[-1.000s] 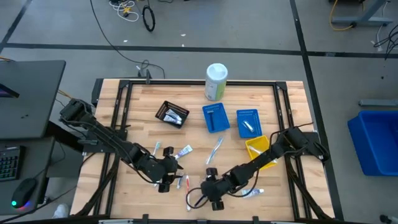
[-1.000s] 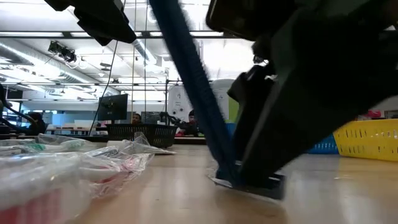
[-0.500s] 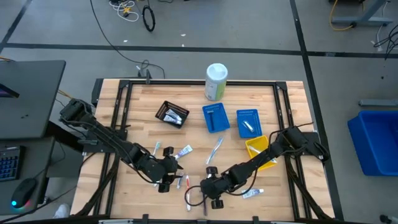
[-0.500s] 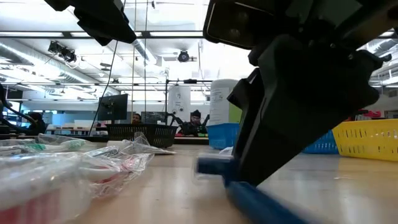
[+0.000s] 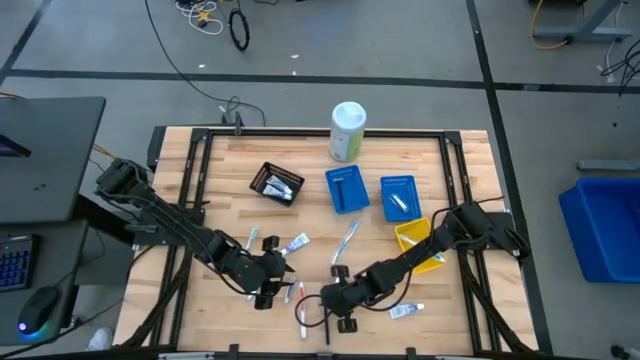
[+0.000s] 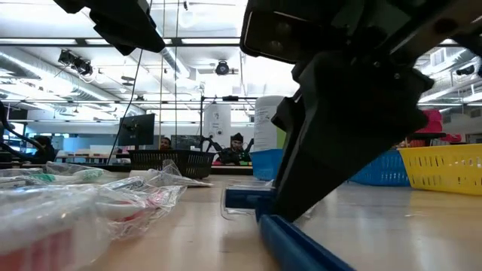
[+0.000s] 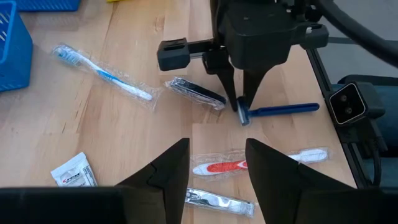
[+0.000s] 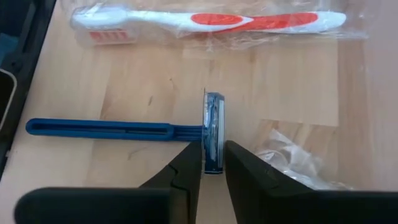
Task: Pick & Place Travel size toiletries
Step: Put the razor into the left blue basket
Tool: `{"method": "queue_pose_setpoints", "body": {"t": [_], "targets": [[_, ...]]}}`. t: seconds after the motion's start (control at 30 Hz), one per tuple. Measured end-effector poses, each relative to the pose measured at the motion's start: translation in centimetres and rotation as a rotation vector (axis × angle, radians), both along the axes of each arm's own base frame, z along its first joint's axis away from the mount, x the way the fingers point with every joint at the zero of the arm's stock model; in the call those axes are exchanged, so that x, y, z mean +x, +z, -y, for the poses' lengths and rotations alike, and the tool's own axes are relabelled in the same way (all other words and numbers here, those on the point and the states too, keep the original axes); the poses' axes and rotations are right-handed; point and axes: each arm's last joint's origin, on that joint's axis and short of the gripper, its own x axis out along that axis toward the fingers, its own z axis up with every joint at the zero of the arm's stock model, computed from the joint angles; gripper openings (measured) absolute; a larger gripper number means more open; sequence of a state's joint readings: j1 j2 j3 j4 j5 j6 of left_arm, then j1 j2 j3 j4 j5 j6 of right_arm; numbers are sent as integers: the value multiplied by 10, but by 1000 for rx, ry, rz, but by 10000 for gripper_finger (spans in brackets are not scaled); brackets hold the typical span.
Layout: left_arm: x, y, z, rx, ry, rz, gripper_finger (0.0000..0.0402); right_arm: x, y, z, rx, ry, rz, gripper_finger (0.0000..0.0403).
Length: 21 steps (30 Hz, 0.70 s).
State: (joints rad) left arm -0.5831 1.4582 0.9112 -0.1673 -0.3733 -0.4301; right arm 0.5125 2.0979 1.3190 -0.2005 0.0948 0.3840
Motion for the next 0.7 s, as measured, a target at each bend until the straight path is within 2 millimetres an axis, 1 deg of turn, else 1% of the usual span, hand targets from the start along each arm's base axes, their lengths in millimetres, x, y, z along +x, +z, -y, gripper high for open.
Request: {"method": "queue_pose_setpoints", "body": {"t": [0.17,0.27,0.4,0.57,0.7], "targets": [[0,0,0,0,0,0,164,2,4,5,2,-13,3,73],[0,0,0,0,0,0,164,2,15,11,2,-25,8,73],[0,0,0,1,0,-1,164,-4,32,22,-54,-63,-7,73],[0,0,0,13,-9,1,164,-19,59,45,-221,-138,-41,73],[0,0,0,24,-16,4,164,-30,83,73,-413,-259,-44,73]]}}
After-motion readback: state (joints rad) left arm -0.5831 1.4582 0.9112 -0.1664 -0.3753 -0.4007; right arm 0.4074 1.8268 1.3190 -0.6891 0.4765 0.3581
